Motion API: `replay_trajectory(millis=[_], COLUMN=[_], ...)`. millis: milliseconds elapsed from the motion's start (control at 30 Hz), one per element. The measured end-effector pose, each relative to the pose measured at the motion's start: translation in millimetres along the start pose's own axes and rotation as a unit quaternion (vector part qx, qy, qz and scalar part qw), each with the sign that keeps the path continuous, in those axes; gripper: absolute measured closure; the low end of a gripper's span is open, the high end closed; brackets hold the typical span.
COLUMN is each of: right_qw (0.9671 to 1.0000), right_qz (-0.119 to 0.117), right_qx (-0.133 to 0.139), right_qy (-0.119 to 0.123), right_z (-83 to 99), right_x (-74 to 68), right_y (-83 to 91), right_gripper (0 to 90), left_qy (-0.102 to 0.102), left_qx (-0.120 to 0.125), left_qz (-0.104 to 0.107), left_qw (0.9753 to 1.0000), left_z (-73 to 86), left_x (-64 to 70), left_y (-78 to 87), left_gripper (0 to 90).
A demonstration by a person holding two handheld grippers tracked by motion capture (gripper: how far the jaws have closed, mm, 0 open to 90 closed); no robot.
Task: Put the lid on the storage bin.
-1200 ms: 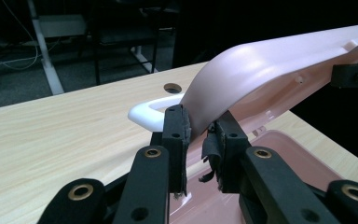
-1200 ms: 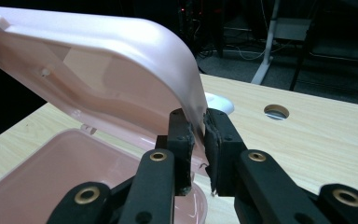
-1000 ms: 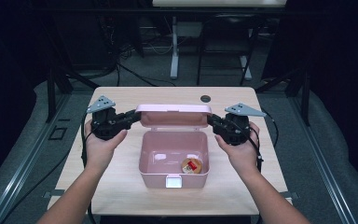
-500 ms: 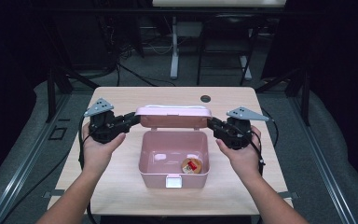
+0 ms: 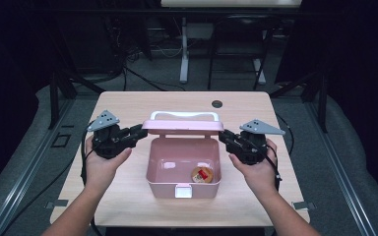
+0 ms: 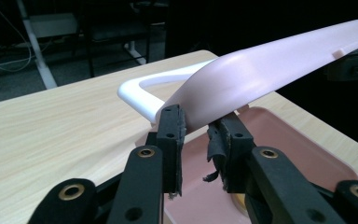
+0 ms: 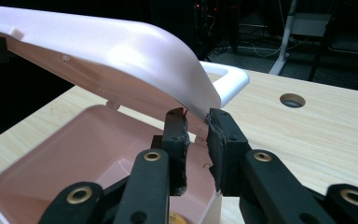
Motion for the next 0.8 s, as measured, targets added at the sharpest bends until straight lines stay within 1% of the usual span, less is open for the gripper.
replay_trajectory(millis=[133, 267, 333, 433, 467, 567, 600, 700, 800], right_qw=[1.0000, 0.9999, 0.9997, 0.9997, 0.9997, 0.9996, 0.9995, 0.9991, 0.9987], right_qz=[-0.006, -0.015, -0.022, -0.024, -0.025, -0.027, -0.030, -0.040, -0.050], right_qx=[0.000, 0.001, 0.000, -0.002, -0.002, -0.009, -0.011, -0.012, -0.011], right_qy=[-0.003, -0.006, -0.008, 0.002, 0.006, 0.005, 0.006, 0.001, -0.002], right_z=[5.9, 12.0, 16.2, 21.1, 22.8, 29.8, 32.1, 38.4, 44.3], right_x=[-3.3, -6.8, -9.0, -11.1, -11.7, -13.6, -14.4, -18.1, -22.1], right_y=[3.5, 8.4, 11.2, 13.2, 13.6, 16.0, 16.9, 20.1, 23.9], right_gripper=[76.8, 76.8, 76.4, 75.8, 75.7, 75.7, 75.8, 75.8, 75.8], left_qy=[-0.007, -0.004, -0.006, -0.003, -0.006, -0.008, -0.009, -0.015, -0.014], left_qx=[-0.004, -0.002, -0.003, 0.000, -0.003, -0.005, -0.005, -0.009, -0.011], left_qz=[0.002, 0.008, 0.009, 0.014, 0.014, 0.017, 0.020, 0.019, 0.021], left_qw=[1.0000, 1.0000, 0.9999, 0.9999, 0.9999, 0.9998, 0.9997, 0.9997, 0.9996], left_z=[6.8, 13.1, 17.2, 23.5, 25.8, 32.5, 34.6, 39.5, 43.1], left_x=[3.6, 6.8, 8.1, 10.4, 11.1, 14.4, 15.7, 17.2, 18.4], left_y=[4.2, 8.4, 11.7, 15.1, 16.4, 18.9, 19.3, 21.8, 24.9], left_gripper=[71.5, 70.9, 70.4, 70.4, 70.5, 70.7, 71.0, 71.9, 73.3])
Point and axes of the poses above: each handheld gripper's, and its own axes: y roughly backward along the jaws, z roughly out of its underside, x roughly to its right, the point moved 9 cm from there along -y, roughly forward along the jaws, and after that the axes turned 7 degrees about -z, right-handed, at the moved point
